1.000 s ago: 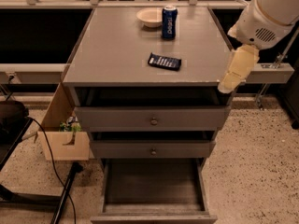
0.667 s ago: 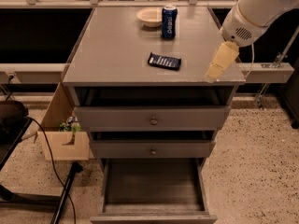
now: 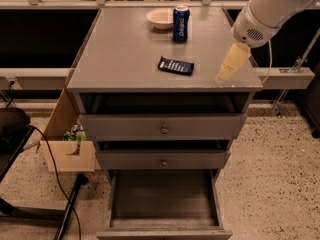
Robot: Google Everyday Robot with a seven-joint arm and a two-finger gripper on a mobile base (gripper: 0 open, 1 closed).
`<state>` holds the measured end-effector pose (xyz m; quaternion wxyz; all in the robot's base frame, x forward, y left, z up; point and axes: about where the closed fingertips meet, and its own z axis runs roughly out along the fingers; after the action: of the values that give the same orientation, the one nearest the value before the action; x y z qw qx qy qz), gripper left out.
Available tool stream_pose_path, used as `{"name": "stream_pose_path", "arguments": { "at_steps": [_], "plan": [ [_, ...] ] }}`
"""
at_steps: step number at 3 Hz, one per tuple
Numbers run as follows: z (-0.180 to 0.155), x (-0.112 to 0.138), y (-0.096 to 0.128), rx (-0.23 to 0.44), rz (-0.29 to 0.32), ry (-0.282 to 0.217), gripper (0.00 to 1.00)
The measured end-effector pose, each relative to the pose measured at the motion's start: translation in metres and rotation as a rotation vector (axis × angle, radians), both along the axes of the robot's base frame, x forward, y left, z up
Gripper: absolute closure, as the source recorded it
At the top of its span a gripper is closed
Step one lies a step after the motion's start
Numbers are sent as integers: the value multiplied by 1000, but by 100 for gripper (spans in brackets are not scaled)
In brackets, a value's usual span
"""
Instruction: Place rxbar blueberry into bottom drawer
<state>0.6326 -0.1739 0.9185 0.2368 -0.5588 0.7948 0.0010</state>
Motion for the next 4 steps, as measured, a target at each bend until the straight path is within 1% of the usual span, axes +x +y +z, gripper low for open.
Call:
{"name": "stream_pose_path", "arguments": {
  "at_steps": [1, 2, 3, 4],
  "plan": [
    [-11, 25, 20, 25, 37, 19, 0],
    [-25, 50, 40, 49, 60, 48, 0],
    [-36, 66, 52, 63, 66, 69, 0],
    [-49, 81, 60, 98, 56, 88, 0]
  ]
}}
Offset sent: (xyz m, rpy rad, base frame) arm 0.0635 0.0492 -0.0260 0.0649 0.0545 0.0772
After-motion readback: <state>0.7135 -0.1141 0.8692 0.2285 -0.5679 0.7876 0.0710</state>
